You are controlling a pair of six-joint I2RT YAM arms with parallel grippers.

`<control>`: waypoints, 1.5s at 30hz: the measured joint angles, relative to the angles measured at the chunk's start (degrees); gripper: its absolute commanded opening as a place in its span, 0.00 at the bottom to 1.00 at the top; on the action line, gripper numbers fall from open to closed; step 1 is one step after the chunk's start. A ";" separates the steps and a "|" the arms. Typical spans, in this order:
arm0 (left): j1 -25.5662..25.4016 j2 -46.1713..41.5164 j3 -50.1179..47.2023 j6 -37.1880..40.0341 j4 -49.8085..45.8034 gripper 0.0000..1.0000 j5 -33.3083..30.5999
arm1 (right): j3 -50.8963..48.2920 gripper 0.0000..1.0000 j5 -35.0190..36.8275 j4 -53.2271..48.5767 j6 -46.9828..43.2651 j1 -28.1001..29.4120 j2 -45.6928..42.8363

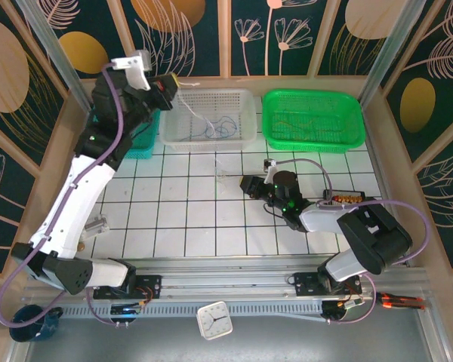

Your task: Untangle the cables

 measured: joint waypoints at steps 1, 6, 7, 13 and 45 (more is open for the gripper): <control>1.11 0.00 0.98 0.55 -0.07 0.00 -0.61 | 0.04 0.34 0.07 -0.20 -0.02 0.00 0.00; 7.21 0.76 5.64 3.43 -0.42 0.00 -4.57 | 0.04 0.37 0.39 -1.84 -0.24 0.00 -0.31; 8.59 1.33 6.64 3.98 -0.39 0.00 -5.40 | 0.04 0.39 0.39 -2.34 -0.24 0.00 -0.68; 14.38 5.07 8.66 6.51 -0.31 0.00 -11.26 | 0.04 0.45 0.85 -5.81 -0.90 0.00 -4.72; 23.74 16.41 -3.76 7.69 4.70 0.99 -10.64 | 14.73 0.57 2.78 -20.11 -5.75 2.58 6.75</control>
